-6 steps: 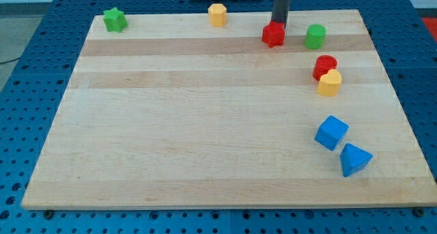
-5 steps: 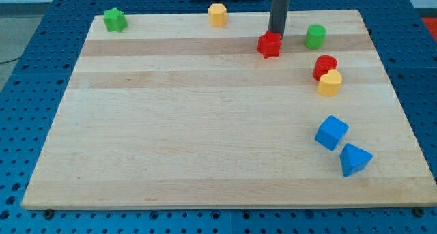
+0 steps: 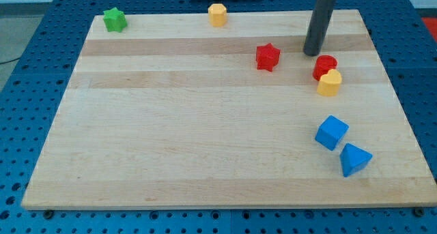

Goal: Move the green circle diagonally upwards

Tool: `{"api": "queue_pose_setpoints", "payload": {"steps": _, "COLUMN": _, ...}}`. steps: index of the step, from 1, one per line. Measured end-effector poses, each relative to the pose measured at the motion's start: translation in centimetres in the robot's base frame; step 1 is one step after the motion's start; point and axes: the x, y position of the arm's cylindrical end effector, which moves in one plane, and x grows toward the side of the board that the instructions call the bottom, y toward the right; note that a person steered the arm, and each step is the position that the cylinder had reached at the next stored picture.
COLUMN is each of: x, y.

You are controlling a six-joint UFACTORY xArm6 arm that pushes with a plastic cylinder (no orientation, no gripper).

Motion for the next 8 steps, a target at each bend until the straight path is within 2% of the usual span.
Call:
{"api": "queue_pose_setpoints", "payload": {"steps": 5, "x": -6.4, "y": 1.0}}
{"api": "queue_pose_setpoints", "payload": {"steps": 8, "x": -7.7, "y": 1.0}}
